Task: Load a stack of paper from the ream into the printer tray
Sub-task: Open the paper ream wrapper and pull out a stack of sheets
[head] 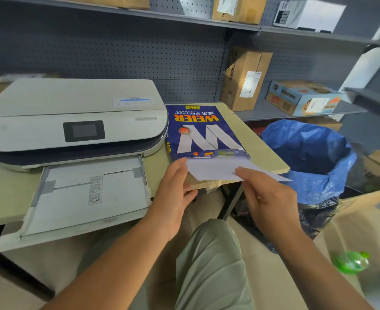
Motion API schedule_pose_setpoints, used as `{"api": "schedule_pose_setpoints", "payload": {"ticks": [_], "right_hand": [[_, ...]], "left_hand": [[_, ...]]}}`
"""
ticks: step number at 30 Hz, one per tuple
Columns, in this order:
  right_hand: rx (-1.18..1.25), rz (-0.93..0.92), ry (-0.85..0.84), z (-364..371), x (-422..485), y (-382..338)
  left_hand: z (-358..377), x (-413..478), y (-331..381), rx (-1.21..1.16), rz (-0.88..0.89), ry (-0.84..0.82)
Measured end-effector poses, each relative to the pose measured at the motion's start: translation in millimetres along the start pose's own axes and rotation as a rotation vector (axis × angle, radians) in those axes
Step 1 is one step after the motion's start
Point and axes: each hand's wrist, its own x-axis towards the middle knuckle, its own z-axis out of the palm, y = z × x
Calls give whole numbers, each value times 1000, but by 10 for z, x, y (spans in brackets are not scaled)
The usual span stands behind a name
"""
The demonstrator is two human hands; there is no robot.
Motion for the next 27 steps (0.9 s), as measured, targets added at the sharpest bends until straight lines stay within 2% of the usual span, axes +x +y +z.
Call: {"api": "schedule_pose_setpoints", "payload": {"ticks": [2,7,10,14,18,22,27], "right_hand": [[43,37,19,-81,-130,-49],[83,-12,-36,-190,-399,-173],[99,39,-38,-267,-462,-181],[344,239,-84,-454,-515,-93],[500,600,-103,-522,-499,194],[556,790,-176,-456,-422,339],[595,840,-281,-355,-372,427]], "left_hand": [[7,-68,1,-103,-71,-27],[48,-39,-25,11,-31,59],[20,-28,-60,70,-71,74],[-18,-28,-99,100,-69,72],[-38,-4,-118,149,-19,69],[-71,11,-157,360,64,87],[-112,-109,-132,907,227,27]]}}
